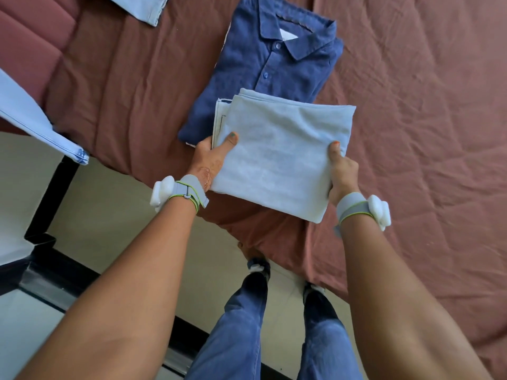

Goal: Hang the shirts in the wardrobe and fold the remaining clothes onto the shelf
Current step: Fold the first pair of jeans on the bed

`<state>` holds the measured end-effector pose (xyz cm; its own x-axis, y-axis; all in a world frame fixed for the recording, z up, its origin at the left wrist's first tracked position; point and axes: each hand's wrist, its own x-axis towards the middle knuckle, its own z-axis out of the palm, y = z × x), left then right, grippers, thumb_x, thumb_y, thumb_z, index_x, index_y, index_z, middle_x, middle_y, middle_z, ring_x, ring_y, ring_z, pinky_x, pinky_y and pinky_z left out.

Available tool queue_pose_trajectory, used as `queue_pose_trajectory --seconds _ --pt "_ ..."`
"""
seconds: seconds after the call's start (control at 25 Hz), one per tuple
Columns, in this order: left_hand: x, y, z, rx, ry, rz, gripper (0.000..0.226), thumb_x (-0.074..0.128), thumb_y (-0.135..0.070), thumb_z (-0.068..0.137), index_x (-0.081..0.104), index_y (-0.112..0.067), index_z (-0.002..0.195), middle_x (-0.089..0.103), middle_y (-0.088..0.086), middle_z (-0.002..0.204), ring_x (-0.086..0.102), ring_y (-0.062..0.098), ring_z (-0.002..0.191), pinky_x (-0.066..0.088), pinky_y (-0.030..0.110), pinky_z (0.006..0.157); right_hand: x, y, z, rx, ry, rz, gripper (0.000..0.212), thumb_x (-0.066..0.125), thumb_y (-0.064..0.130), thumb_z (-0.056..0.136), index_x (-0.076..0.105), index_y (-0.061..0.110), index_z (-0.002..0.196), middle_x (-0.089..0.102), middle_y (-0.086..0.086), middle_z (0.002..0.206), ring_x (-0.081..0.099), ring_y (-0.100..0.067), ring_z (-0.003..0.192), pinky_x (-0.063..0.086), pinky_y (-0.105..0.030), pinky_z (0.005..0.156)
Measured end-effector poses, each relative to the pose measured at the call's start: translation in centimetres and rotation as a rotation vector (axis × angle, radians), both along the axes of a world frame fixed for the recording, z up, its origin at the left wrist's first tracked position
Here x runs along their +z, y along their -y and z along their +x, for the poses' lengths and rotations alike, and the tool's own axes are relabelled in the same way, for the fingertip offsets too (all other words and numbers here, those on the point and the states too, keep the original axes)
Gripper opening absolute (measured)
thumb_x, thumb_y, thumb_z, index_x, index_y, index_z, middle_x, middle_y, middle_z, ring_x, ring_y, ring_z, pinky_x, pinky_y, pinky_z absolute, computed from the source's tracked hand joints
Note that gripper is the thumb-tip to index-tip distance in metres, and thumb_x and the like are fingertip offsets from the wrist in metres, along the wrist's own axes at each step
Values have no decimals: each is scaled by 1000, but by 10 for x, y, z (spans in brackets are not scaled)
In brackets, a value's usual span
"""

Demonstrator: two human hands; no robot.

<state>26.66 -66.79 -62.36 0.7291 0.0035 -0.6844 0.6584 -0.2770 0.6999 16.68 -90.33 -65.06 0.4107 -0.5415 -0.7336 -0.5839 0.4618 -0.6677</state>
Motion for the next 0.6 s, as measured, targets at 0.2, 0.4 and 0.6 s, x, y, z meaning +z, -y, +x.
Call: queue_pose_trajectory --seconds 0.2,0.4,0.6 --pt "29 39 -11 -107 173 -62 12 70 -26 87 63 -18 94 68 -5 86 66 3 71 54 21 65 16 35 -35 -188 222 38 34 65 42 87 69 13 103 71 -11 111 67 -28 102 54 -48 92" --pt "49 122 -26 -201 21 -26 16 72 -27 84 68 -12 88 68 -4 75 65 3 56 52 18 55 20 92 -79 -81 -70 -188 69 68 57 73 56 13 124 61 -12 125 55 -33 121 43 -42 104" --pt "51 163 -46 5 -93 56 15 69 -8 84 65 0 96 66 0 69 62 11 48 46 16 38 63 82 -91 760 137 -548 116 78 66 59 24 19 150 33 -4 152 30 -19 139 22 -38 115"
